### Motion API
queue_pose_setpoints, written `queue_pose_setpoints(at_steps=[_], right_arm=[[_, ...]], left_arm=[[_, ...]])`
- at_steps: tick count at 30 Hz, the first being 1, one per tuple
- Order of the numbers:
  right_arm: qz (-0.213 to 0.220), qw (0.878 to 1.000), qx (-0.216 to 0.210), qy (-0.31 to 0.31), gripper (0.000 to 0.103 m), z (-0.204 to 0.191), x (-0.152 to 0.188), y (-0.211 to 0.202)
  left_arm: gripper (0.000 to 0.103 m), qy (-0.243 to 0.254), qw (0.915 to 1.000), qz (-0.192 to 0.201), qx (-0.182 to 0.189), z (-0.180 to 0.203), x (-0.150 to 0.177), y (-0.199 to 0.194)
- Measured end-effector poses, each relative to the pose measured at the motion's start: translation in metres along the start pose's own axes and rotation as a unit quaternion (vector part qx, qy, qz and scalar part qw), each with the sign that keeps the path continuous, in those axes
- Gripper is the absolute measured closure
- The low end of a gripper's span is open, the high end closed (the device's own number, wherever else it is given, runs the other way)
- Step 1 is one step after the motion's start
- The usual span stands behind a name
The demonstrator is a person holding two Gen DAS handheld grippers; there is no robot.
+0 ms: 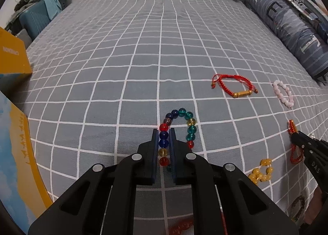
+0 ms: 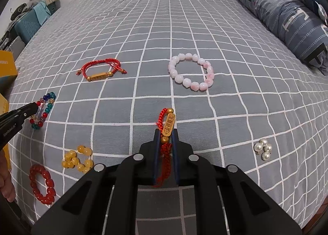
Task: Organize jewelry
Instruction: 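Regrip the multicolour bead bracelet with the left tool, lifting it off the bed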
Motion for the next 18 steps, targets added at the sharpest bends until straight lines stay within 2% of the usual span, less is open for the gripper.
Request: queue_pose_setpoints(at_steps=[18], right_arm=[[0.049, 0.999, 0.003, -0.004, 0.093, -0.006, -0.003, -0.025]], left_arm=[[0.093, 0.009, 0.9981, 0.053, 0.031, 0.008, 0.006, -0.047]])
Point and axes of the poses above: each gripper's, at about its wrist camera, not at the fingertips, and y roughly the way its jaws point, z to its right, x to its underside, the point moved 2 cm from there along y, roughly the way its jaws point, and after that the axes turned 6 degrees about -y, right-handed, at the moved point
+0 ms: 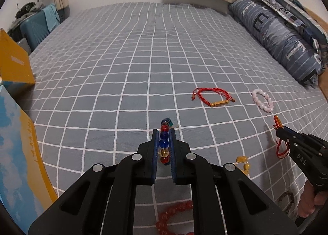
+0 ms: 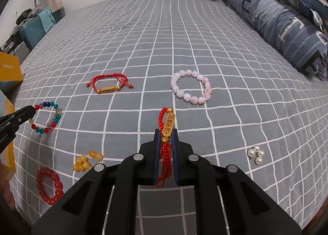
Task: Organize jewelry
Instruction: 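Regrip the multicolour bead bracelet with the left tool, lifting it off the bed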
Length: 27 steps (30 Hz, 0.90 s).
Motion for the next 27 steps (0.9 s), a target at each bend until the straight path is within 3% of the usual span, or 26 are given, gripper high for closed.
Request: queue_pose_setpoints(at_steps=[15, 20, 21, 23, 24, 27], right_arm=[[0.043, 0.999, 0.001, -0.016, 0.093, -0.013, -0.001, -0.028], [0.049, 0.999, -0.006, -0.019, 0.093, -0.021, -0.004, -0.033], [0.049, 0.999, -0.007, -0.02, 0.093, -0.022, -0.004, -0.033], [0.048, 0.999, -0.009, -0.023, 0.093, -0.024, -0.004, -0.033], [0.047, 0.999, -0.008, -0.024, 0.093, -0.025, -0.004, -0.032], [0.046, 0.999, -0.005, -0.028, 0.093, -0.025, -0.003, -0.031]], left_arm=[[0.093, 0.0, 0.9991, 0.042, -0.001, 0.0, 0.004, -0.051], [0.093, -0.003, 0.9993, 0.037, -0.001, -0.007, 0.006, -0.054], [0.09, -0.006, 0.9994, 0.033, -0.002, -0.009, 0.007, -0.05], [0.062, -0.012, 0.9997, 0.016, -0.011, -0.014, 0.011, -0.036], [0.04, -0.018, 0.9997, 0.006, -0.016, -0.019, 0.015, -0.027], [0.035, -0.026, 0.999, -0.021, -0.029, -0.027, 0.023, -0.005]])
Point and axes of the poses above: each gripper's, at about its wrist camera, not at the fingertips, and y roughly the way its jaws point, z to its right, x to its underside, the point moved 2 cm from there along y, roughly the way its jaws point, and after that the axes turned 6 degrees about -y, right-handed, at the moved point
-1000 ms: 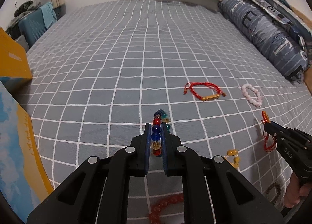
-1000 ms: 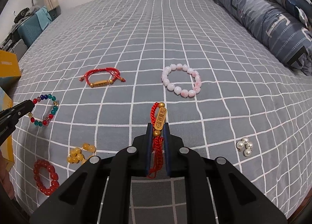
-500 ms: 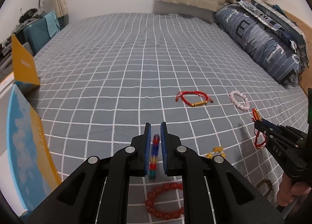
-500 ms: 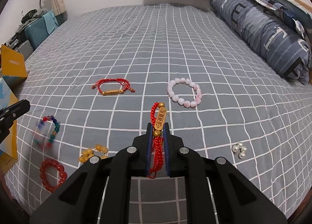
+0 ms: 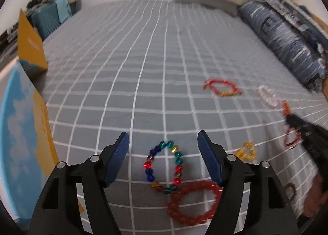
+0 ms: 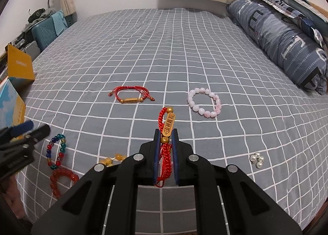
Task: Organize jewelry
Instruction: 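Regrip the multicolour bead bracelet with the left tool, lifting it off the bed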
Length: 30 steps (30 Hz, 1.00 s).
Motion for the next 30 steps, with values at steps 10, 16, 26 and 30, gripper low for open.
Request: queue_pose_setpoints(at_steps=[10, 16, 26, 30], right_arm=[[-0.008, 1.0, -0.002, -0.001, 0.093, 0.0, 0.0, 0.006], [-0.01, 1.0, -0.001, 0.001, 0.093, 0.001, 0.001, 0.007], [-0.011, 1.0, 0.001, -0.005, 0.093, 0.0, 0.002, 0.008], [-0.012, 1.0, 0.001, -0.005, 0.093, 0.0, 0.001, 0.008]], left_arm=[[0.036, 0.003, 0.999, -0.045, -0.003, -0.003, 0.016, 0.029], [0.039, -0.003, 0.9987, -0.051, -0.003, -0.006, 0.019, 0.038], [0.085, -0.004, 0.9979, -0.064, 0.003, -0.004, 0.021, 0.042], [0.094, -0.013, 0.9981, -0.061, 0.008, -0.008, 0.018, 0.039]])
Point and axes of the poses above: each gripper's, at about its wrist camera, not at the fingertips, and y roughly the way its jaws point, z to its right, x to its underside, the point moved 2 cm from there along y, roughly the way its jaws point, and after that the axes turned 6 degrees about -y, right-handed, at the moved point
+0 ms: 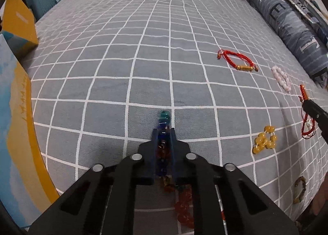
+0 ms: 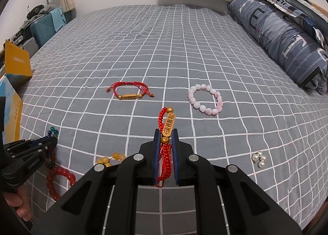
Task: Organize jewelry
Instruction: 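Regrip the multicolour bead bracelet with the left tool, lifting it off the bed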
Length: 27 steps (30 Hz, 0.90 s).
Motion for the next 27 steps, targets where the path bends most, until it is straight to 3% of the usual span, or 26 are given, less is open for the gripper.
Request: queue_pose_setpoints(at_steps=[27], right_arm=[[0.009, 1.0, -0.003, -0.004, 0.093, -0.003, 0.0, -0.014]], left_arm=[[0.094, 0.01, 0.9969, 0.077, -0.001, 0.005, -0.005, -0.056]])
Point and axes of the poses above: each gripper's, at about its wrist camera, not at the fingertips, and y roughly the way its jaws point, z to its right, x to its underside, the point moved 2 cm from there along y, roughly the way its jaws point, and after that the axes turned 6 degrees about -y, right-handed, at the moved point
